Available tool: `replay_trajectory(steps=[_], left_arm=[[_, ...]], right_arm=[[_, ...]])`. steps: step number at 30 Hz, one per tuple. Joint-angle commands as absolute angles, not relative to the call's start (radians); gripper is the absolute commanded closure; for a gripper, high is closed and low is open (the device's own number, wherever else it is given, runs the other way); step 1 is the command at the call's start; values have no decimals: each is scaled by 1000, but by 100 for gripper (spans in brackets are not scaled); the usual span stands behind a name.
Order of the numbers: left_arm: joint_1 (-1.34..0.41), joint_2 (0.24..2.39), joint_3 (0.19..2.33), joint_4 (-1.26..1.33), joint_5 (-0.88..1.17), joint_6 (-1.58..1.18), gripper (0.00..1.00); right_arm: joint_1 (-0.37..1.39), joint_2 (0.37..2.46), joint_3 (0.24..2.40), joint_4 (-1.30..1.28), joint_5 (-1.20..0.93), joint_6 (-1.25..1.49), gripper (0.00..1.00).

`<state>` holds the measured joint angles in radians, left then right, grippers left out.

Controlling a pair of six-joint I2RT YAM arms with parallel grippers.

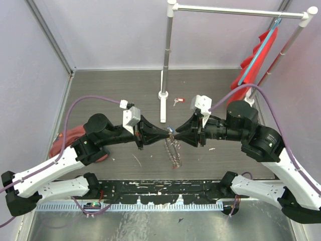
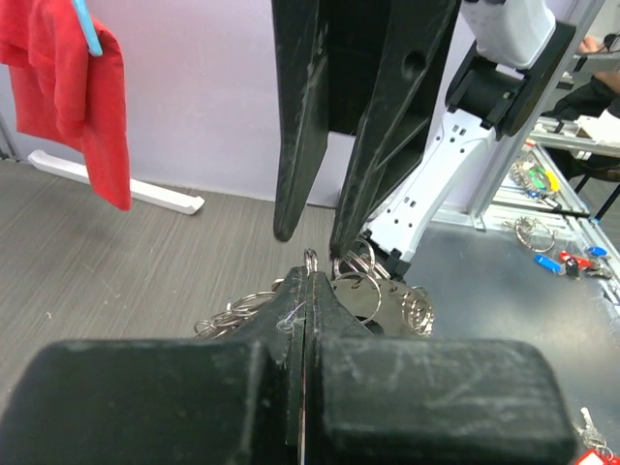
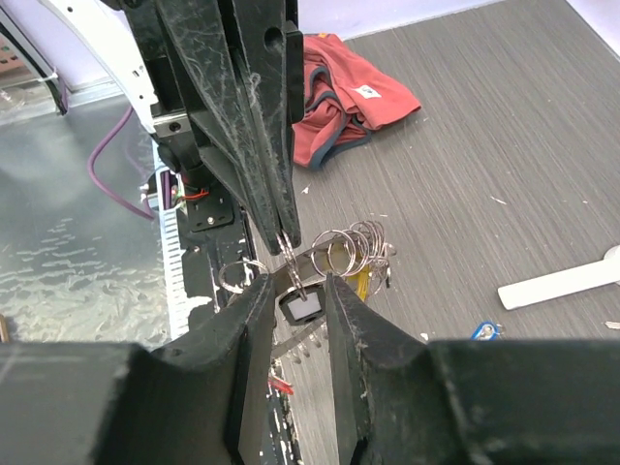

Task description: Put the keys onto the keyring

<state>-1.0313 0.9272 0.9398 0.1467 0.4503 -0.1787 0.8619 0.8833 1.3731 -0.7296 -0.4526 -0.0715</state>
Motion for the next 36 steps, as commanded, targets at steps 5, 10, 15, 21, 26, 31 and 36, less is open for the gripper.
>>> replay_trajectory(steps=[5,10,15,21,26,31,36], left_arm=[[-1035,909,934,303,453,-242,100],[-1036,915,939,306,458,-243,100],[-1036,918,940,313,459,-244,100],[-1035,920,941,314,459,-245,100],[-1036,932,957,287,495,-241,97],[-1036,915,982,185,505,-185,75],[-1036,887,1004,60,453,-99,70]], right_arm=[[865,869,1346,-598,-490,-45,69],[865,878,1342,-601,-514,-46,77],[865,885,1342,-600,-532,-45,86],[865,893,1345,-593,-557,-46,99],[865,915,1390,-634,-562,-56,99],[865,982,1513,-827,-507,-114,99],[865,1052,1619,-1026,-435,-146,99]])
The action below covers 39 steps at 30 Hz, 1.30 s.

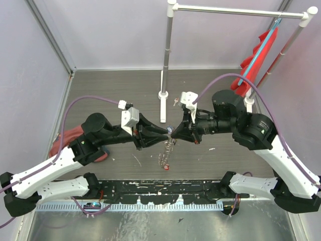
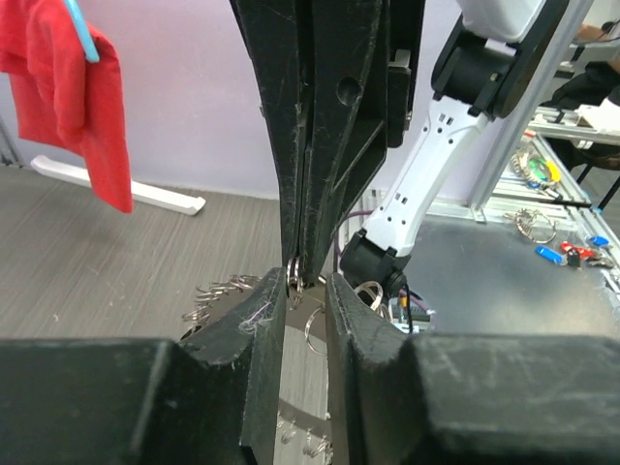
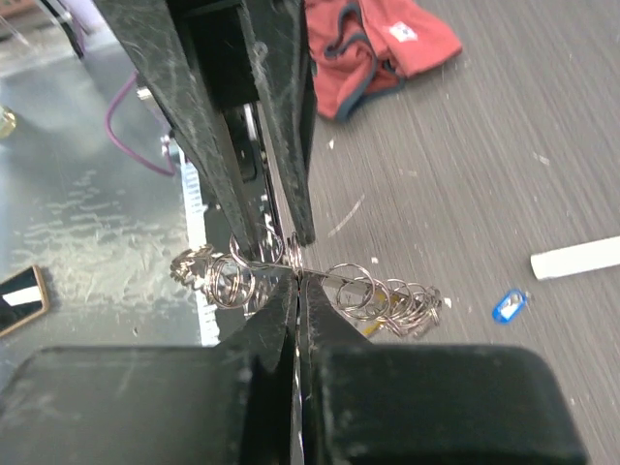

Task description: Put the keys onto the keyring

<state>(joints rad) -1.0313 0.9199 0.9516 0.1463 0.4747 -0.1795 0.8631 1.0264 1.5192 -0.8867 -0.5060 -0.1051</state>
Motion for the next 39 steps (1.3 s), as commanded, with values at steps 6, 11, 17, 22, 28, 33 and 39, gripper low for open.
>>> replay_trajectory(steps=[6,11,17,22,28,33,39], left_arm=[[-1036,887,1019,-40,396,-30,70],[-1036,928,1053,-132,394,29,67],[-1036,987,1077,-173,447,61,64],[-1038,1027,1087,-174,496,65,58],[-1046,1063,1108,-185,498,85,54],[-1052,1080,1120,-186,498,92,54],[-1063,1094,1129,-184,499,99,57]], right_arm=[[865,1124,1679,-1169,-392,-134,99],[865,1183,1717,-1276,-381,-132,99],[865,1200,1722,-1297,-377,-123,99],[865,1194,1712,-1281,-400,-119,99],[865,1192,1687,-1252,-441,-118,99],[866,1190,1668,-1225,-459,-117,99],[865,1195,1658,-1208,-471,-117,99]])
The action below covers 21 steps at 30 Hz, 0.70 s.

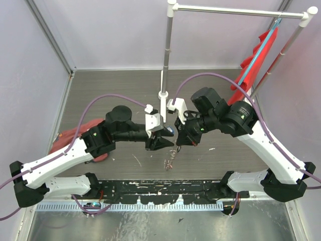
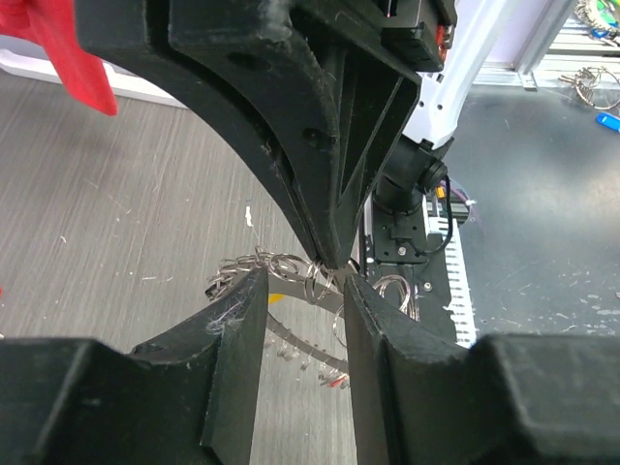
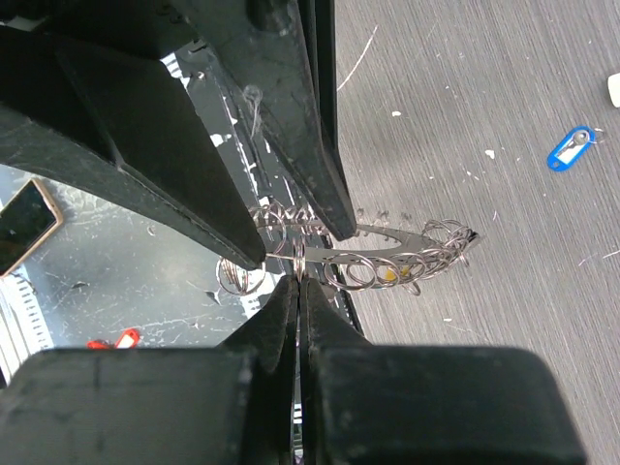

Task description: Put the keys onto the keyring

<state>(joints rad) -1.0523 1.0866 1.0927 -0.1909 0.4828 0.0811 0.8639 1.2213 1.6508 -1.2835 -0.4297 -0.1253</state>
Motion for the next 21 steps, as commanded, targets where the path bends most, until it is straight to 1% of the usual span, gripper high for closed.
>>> replay_trajectory(steps=[1,11,17,18,20,21], left_arm=[[-1065,1096,1129,-185,498,101,58],[-1070,1113,1137,-202,494,121,72],[-1074,1118,1145,-208,496,127,86],[-1074,1118,1145,-209,498,127,89],[-1076,1119,1146,-209,498,127,98],[-1078,1119,1148,-213,500,127,100]], right_arm=[[865,1195,1658,-1206,-472,-118,99],[865,1194,1660,-1199,-488,-121,99],[865,1191,1654,-1183,-485,-118,99],[865,1191,1654,-1180,-483,-118,99],[865,1189,1651,-1169,-477,-115,99],[865,1186,1649,-1162,-475,-113,99]])
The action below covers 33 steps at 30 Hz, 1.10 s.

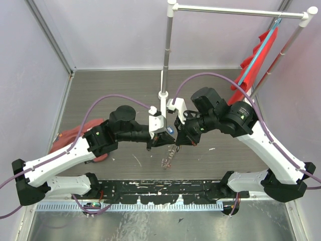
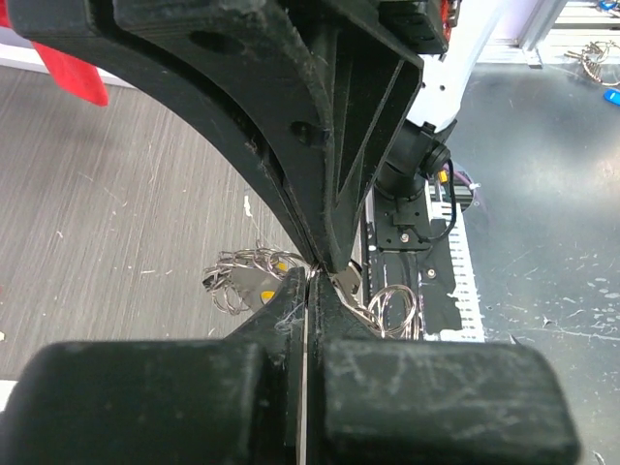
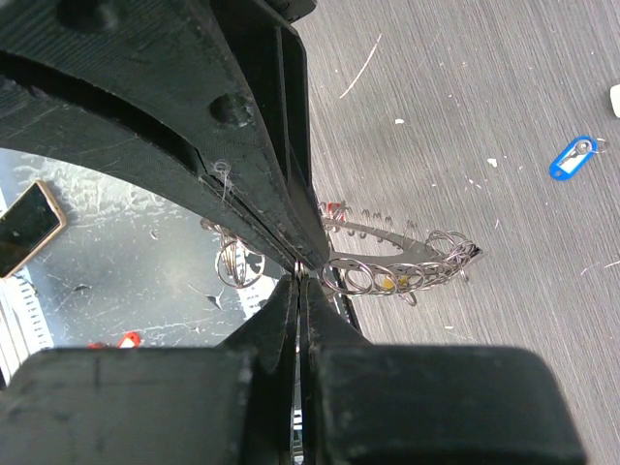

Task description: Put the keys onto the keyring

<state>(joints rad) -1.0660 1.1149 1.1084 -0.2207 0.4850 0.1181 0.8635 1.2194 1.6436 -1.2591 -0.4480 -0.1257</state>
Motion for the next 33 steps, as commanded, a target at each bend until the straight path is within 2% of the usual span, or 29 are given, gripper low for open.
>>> replay_trajectory(steps=[1,5,8,12,18,33], left_arm=[[-1077,1119,1148,-218,499,129,100],[-1077,1098,1139,-215,476,125,100],[-1077,1063,1116,-184,440,112,100],[-1077,1012,1075,-123,403,75,100],[-1078,962,1016,-34,361,16,100],[-1077,909,957,135,343,-92,100]], right_arm=[[865,1185,1648,-1156,-471,-110,99],[865,1160,1634,-1111,-450,-85,97],[865,1115,1598,-1037,-404,-46,80],[865,1014,1517,-888,-294,53,68],[865,852,1381,-689,-219,185,65],[866,815,1235,-525,-334,322,58]])
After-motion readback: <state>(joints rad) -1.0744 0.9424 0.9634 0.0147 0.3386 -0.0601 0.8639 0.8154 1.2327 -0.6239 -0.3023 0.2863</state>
